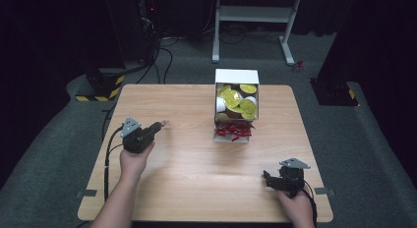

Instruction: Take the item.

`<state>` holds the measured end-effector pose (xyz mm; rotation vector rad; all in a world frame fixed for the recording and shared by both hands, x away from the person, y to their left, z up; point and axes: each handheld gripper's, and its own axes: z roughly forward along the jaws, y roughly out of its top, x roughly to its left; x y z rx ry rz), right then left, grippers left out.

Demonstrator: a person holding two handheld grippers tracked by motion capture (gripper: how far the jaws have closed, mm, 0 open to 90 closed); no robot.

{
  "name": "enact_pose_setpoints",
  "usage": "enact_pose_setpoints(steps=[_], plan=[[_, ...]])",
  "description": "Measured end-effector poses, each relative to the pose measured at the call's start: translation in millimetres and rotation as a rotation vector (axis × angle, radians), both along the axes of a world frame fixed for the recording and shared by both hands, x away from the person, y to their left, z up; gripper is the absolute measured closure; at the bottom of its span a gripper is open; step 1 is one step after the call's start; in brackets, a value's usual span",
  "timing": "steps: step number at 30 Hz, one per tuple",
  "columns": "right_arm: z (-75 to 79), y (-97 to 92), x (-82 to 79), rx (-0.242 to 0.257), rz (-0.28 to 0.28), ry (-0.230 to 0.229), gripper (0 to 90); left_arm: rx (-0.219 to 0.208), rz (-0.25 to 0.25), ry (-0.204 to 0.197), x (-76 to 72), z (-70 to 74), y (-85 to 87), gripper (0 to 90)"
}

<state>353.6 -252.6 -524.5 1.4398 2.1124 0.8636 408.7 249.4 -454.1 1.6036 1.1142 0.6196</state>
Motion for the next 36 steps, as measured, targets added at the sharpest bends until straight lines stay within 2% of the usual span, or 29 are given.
enact_pose_setpoints(steps=[7, 15, 18, 20, 25, 30, 36], plan=[[0.0, -0.2, 0.2, -0.002, 0.002, -0.002, 12.8, 0.009, 0.01, 0.03, 8.3, -8.6, -0.5, 86.6], [0.0, -0.2, 0.2, -0.002, 0.003, -0.002, 12.8, 0.01, 0.027, 0.066, 12.2, -18.2, 3.8, 86.6], [0.0, -0.2, 0.2, -0.002, 0.003, -0.002, 12.8, 0.029, 0.032, 0.083, 13.5, -21.5, 5.0, 86.5], [0.0, -0.3, 0.2, -0.002, 0.003, -0.002, 12.8, 0.022, 0.036, 0.097, 13.8, -23.7, 6.0, 86.4], [0.0, -0.2, 0.1, -0.002, 0.002, -0.001, 12.8, 0.035, 0.046, 0.156, 16.5, -33.8, 8.9, 86.1], [0.0, -0.3, 0.2, -0.002, 0.003, -0.002, 12.8, 0.041, 0.034, 0.213, 19.8, -42.7, 9.3, 85.0], [0.0, -0.2, 0.2, -0.002, 0.003, -0.001, 12.8, 0.095, 0.033, 0.273, 23.0, -51.8, 6.5, 83.5]])
